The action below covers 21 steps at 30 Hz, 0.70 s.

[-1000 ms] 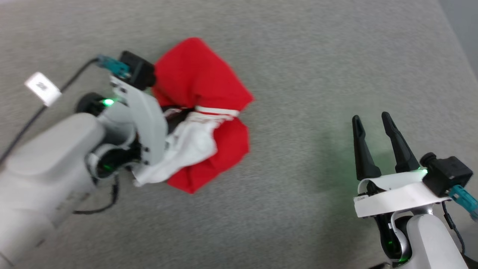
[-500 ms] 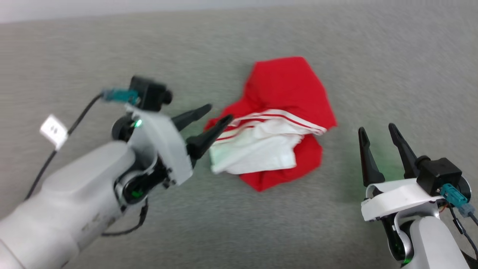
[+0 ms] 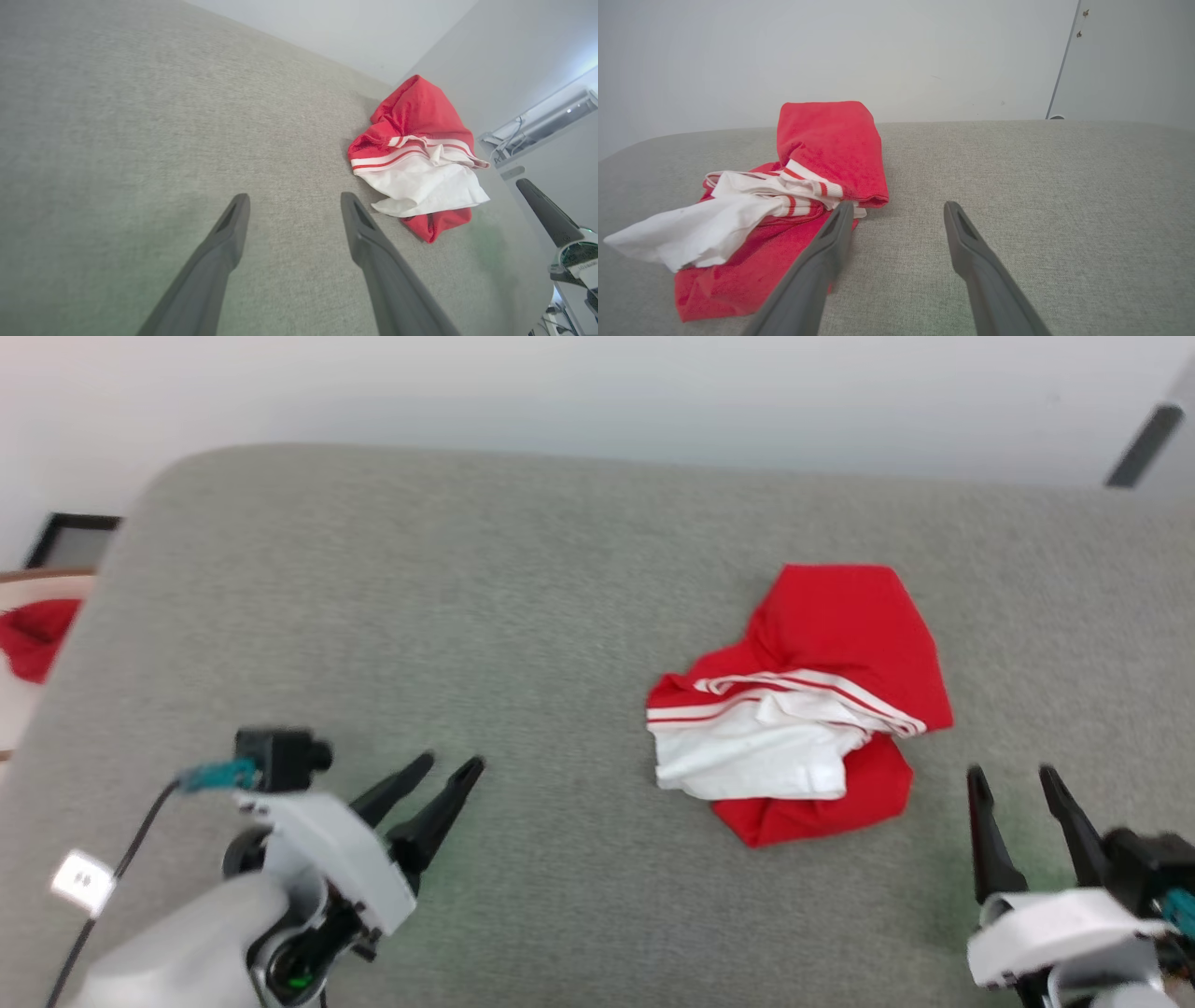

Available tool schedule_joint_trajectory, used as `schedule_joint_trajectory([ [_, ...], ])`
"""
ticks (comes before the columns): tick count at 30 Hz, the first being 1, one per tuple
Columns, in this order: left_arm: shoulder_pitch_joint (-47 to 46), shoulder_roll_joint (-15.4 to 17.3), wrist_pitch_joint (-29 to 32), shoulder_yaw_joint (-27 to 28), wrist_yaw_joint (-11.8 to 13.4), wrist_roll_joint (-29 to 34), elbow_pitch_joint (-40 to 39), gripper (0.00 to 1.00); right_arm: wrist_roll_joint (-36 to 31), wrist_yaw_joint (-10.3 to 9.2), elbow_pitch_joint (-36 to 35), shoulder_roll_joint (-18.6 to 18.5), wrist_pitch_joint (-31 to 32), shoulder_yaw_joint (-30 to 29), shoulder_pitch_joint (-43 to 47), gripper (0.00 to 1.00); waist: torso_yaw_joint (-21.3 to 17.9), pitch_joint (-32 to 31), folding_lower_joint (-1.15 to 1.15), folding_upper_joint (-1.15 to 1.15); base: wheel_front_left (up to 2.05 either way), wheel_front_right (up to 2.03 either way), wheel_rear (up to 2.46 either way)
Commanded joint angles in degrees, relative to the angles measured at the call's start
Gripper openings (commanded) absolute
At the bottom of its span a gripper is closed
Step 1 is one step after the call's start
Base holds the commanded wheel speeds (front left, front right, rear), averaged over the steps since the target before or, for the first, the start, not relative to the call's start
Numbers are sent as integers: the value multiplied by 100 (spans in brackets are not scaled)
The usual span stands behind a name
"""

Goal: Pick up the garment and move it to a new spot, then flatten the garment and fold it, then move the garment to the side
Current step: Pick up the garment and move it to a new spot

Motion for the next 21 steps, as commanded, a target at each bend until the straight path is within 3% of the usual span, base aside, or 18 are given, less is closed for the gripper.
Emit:
schedule_joint_trajectory([
  [1, 268, -13, -35, 180, 3, -45, 33, 100, 26, 0, -55, -17, 26, -78, 184, 100, 379, -368, 0, 0, 0, 0, 0],
  [10, 1777, -28, -31, 2335, 3, 897, 339, 100, 147, 0, -245, -99, 148, -237, 534, 100, 409, -578, 0, 0, 0, 0, 0],
  [15, 2541, -201, -32, 3614, 3, 2185, 341, 100, 177, 0, -314, -160, 158, -298, 454, 100, 310, -602, 0, 0, 0, 0, 0],
  [21, 3199, -663, -33, 5059, 3, 3600, -28, 100, 211, 0, -353, -196, 151, -342, 474, 100, 209, -643, 0, 0, 0, 0, 0],
])
